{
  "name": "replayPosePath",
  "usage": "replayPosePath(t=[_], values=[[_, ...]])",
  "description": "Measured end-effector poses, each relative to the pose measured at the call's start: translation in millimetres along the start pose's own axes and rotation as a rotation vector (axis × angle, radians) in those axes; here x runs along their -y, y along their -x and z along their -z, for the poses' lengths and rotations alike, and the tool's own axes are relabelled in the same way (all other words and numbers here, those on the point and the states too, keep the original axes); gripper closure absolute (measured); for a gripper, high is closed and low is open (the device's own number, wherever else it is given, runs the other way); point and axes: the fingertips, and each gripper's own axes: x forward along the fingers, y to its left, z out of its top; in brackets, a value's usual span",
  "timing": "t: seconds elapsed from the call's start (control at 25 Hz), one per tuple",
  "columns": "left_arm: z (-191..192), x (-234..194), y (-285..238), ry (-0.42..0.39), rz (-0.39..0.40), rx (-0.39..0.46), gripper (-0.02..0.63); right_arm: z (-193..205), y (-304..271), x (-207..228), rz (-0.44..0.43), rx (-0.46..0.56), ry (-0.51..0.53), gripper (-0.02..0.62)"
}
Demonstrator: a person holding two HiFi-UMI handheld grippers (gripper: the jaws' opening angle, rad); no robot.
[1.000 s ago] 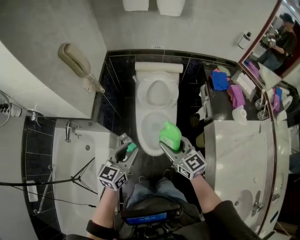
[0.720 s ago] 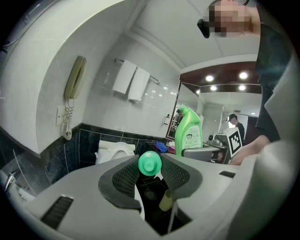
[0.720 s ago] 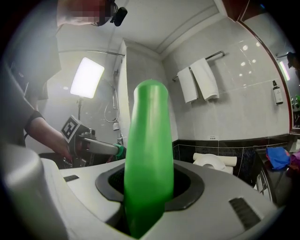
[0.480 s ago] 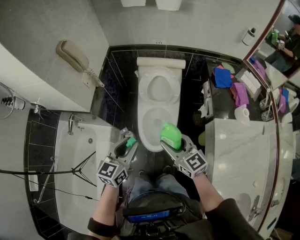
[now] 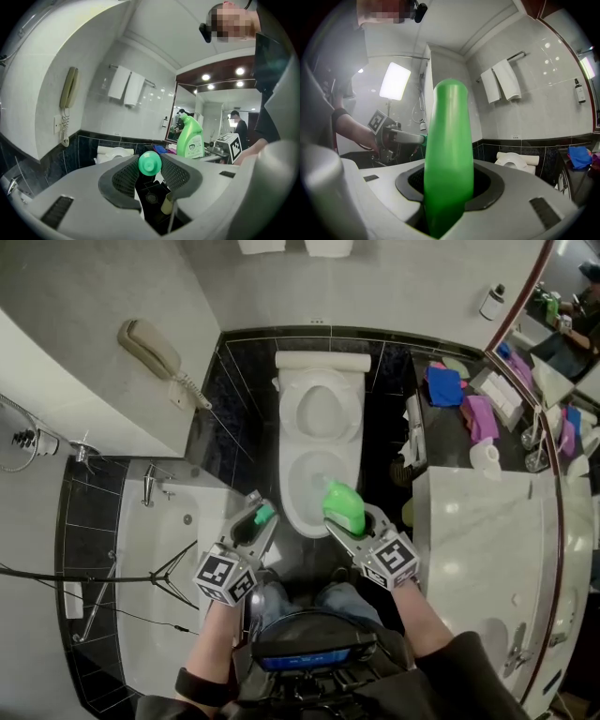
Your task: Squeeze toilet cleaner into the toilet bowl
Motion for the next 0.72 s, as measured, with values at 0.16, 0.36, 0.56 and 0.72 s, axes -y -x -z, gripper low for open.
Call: replayPosePath(t=[0.16,0.36,0.56,0.72], values=[[-5,1,5,-0.017,0.030,0.008,0.454,2,4,-4,0.030,0.021,0.020,0.405],[-5,-4,14,-0.013,0.052,0.019,0.455,9,2,-12,0.044,0.005,0.006,0.405],[-5,-10,19,-0.023,0.044,0.007,0.456,6,-2,-17,0.050,-0.028,-0.009,0.405],[-5,-17,21,-0.007,0.054,-0.001,0.456,4,-8,-19,0.046,-0.038,-0.021,0.405]])
